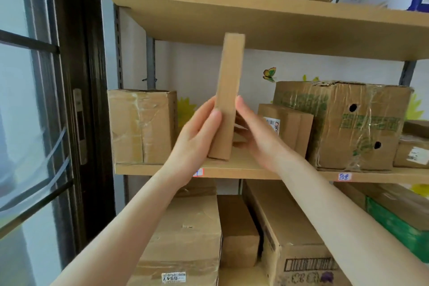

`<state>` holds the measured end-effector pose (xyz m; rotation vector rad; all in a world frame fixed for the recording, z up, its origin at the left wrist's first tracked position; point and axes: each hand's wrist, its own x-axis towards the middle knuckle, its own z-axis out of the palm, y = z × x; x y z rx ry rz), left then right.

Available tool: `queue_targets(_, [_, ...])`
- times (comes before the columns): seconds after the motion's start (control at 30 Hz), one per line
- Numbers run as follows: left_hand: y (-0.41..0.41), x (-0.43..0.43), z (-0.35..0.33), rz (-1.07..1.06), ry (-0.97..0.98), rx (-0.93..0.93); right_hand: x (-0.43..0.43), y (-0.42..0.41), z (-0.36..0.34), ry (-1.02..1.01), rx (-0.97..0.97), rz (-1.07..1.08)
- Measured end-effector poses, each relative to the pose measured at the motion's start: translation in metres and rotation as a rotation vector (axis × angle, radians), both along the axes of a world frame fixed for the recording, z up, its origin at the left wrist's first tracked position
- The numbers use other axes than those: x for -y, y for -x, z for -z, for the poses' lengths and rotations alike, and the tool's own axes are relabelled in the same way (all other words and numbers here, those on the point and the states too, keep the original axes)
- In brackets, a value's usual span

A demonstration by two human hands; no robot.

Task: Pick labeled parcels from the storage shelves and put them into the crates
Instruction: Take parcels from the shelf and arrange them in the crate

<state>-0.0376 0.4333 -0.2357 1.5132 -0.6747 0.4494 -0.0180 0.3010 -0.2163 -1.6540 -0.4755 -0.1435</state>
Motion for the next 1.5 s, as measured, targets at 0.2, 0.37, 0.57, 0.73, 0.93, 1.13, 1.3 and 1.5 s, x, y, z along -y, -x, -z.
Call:
queue_targets(0.2, [-0.005, 0.012, 0.021, -0.081, -0.172, 0.178, 0.014, 0.010, 0.007, -0.312, 0.066, 0.161])
queue_targets(0.37, [-0.026, 0.024, 0.024, -0.452, -0.033, 0.027, 0.060, 0.020, 0.021, -0.396, -0.045, 0.353])
queue_targets(0.57, [-0.001, 0.090, 0.048, -0.158, -0.073, -0.126, 0.137, 0.061, 0.049, -0.453, -0.096, 0.470])
queue_targets(0.73, [0.047, 0.194, 0.082, 0.056, -0.051, -0.210, 0.235, 0.137, 0.086, -0.453, -0.150, 0.582])
queue_targets(0.93, [0.137, 0.373, 0.142, 0.297, -0.122, -0.364, 0.385, 0.278, 0.145, -0.428, -0.197, 0.798])
queue_targets(1.13, [0.249, 0.521, 0.217, 0.545, -0.269, -0.559, 0.500, 0.437, 0.239, -0.531, -0.384, 1.060])
queue_targets(1.3, [0.326, 0.612, 0.287, 0.704, -0.539, -0.689, 0.551, 0.535, 0.320, -0.608, -0.514, 1.252])
queue_targets(1.5, [0.373, 0.709, 0.388, 0.922, -0.921, -1.159, 0.623, 0.597, 0.418, -0.807, -0.682, 1.457])
